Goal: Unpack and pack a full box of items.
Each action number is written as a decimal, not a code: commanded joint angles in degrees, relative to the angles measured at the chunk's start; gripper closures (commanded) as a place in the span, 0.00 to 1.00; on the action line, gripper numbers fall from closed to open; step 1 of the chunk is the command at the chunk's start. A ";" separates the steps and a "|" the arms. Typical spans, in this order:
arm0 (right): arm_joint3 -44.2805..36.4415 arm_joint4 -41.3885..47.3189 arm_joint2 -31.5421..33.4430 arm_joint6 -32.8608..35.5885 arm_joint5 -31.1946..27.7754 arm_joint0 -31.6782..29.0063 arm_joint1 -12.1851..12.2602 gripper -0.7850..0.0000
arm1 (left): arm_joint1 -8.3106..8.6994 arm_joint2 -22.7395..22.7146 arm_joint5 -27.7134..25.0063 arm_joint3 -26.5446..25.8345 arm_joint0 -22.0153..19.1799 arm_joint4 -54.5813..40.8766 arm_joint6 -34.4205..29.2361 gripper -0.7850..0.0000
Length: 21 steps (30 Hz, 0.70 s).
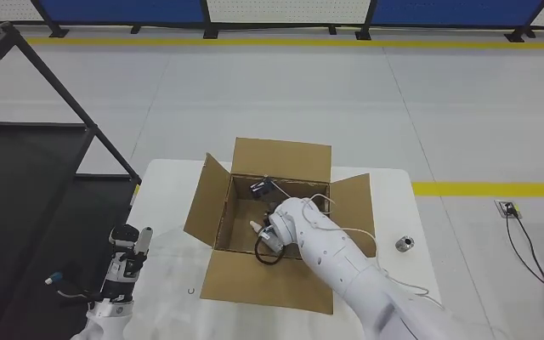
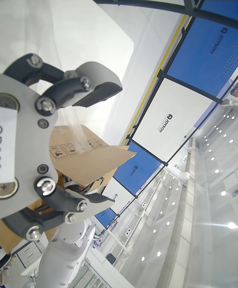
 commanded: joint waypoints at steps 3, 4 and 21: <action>0.75 0.28 0.88 -1.19 -1.17 -0.03 -0.19 0.30 | 0.00 0.00 0.00 0.00 0.00 0.00 0.00 0.00; 0.81 0.30 1.10 -1.49 -1.35 -0.09 -0.19 0.21 | 0.00 0.00 0.00 0.00 0.00 0.00 0.00 0.00; -6.06 -1.93 6.24 -9.15 -3.11 -3.52 2.64 0.00 | 0.00 0.00 0.00 0.00 0.00 0.00 0.00 0.00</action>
